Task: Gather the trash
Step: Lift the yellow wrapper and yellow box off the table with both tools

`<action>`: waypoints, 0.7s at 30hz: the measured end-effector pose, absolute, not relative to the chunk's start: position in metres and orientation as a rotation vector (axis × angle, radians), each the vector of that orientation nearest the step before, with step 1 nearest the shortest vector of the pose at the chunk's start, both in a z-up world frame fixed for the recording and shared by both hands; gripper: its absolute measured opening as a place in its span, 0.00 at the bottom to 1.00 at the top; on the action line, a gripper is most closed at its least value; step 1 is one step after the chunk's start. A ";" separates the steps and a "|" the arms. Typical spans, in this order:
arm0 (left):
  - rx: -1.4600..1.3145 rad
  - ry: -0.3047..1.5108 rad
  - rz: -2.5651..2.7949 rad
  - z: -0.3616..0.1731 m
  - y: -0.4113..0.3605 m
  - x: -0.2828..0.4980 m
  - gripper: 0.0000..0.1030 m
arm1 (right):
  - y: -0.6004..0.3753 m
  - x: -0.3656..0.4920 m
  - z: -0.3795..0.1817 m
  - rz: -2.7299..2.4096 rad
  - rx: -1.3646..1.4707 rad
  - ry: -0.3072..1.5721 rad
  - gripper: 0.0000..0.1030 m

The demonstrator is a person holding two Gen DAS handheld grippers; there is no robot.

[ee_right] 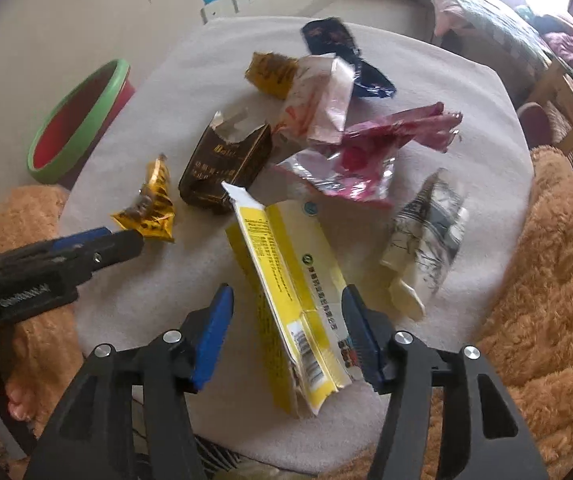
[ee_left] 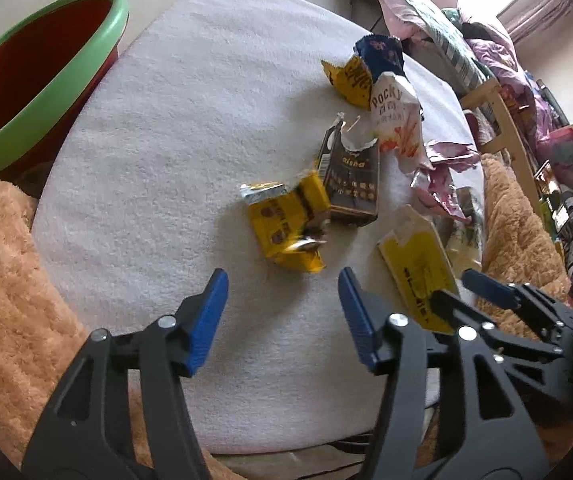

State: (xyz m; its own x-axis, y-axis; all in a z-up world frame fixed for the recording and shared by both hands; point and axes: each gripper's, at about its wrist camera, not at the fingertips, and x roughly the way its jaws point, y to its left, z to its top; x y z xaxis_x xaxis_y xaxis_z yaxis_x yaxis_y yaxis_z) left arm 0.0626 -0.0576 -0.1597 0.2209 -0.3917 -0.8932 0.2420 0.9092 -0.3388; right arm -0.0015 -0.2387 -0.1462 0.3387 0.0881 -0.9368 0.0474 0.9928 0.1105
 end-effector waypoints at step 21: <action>-0.151 1.263 -0.458 -0.168 -0.071 0.080 0.32 | -0.250 0.000 -0.164 -0.005 0.192 1.311 0.63</action>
